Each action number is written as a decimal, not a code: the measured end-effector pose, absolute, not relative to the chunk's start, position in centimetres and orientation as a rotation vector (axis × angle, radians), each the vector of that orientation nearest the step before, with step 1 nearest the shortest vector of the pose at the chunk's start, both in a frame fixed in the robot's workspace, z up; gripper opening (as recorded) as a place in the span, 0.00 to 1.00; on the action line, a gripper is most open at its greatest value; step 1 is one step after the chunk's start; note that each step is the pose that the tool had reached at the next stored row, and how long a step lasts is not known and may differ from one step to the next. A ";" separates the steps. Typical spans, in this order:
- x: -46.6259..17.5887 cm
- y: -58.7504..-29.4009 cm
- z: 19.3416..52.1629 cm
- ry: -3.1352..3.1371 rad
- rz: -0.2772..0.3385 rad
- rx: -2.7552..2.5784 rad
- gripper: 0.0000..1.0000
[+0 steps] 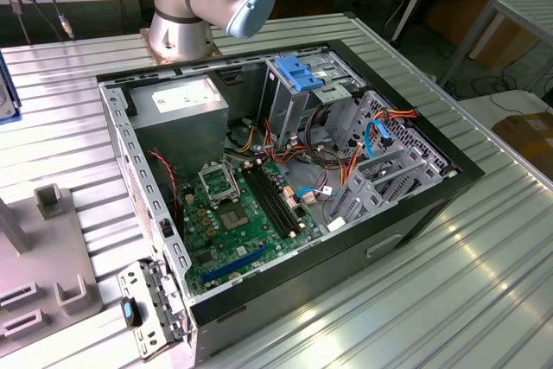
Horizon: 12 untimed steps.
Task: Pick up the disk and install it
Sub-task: 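Pick up the disk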
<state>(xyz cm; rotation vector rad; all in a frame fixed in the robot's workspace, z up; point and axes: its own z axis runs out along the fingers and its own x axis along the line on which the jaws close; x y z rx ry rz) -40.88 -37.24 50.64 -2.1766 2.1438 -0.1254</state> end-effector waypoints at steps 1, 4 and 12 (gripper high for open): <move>-40.8 -37.2 50.9 2.144 -0.126 -2.177 0.36; -40.7 -37.2 51.0 2.144 -0.127 -2.177 0.36; -39.0 -37.2 51.0 2.144 -0.127 -2.177 0.36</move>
